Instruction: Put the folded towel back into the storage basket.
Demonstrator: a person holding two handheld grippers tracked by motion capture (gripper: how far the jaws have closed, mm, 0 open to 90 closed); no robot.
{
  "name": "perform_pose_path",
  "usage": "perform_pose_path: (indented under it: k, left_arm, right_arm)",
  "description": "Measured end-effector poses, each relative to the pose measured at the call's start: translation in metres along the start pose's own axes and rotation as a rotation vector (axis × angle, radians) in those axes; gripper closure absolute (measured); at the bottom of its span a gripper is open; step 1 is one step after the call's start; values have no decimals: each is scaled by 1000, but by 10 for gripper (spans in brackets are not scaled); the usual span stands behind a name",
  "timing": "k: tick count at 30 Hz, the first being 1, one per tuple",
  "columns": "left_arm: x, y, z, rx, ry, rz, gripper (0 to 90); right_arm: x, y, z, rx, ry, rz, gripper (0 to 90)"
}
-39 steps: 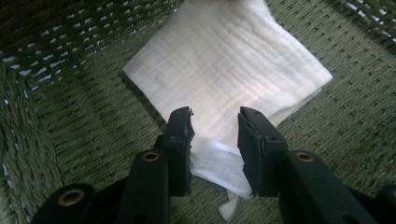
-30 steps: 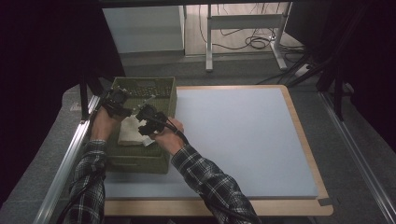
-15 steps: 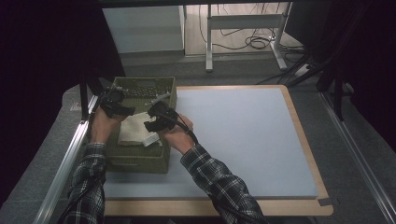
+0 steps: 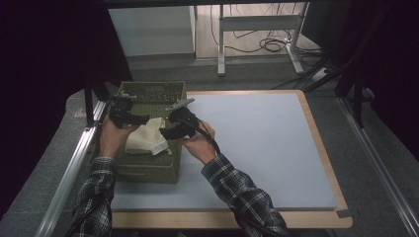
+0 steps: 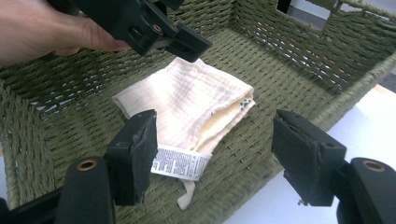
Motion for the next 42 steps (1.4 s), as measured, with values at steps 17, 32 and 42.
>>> perform_pose_path:
  k: [17, 32, 42]
  left_arm:
    - [34, -16, -5, 56, 4, -95, 46]
    - [62, -36, -15, 116, -9, -142, 17]
    - [88, -55, -17, 183, 5, -181, 12]
  right_arm:
    - [9, -27, -19, 31, 19, 36, 237]
    - [18, -50, -40, 39, 7, 60, 165]
    - [34, -76, -61, 48, 23, 50, 145]
Point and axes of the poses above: each handheld gripper's, and its own axes: y roughly forward along the jaws, z roughly out of its top, x roughly to its right, the point moved 7 cm from there along y, roughly forward along the jaws, and after that the axes turned 2 degrees about -y, right-handed, at the moved point
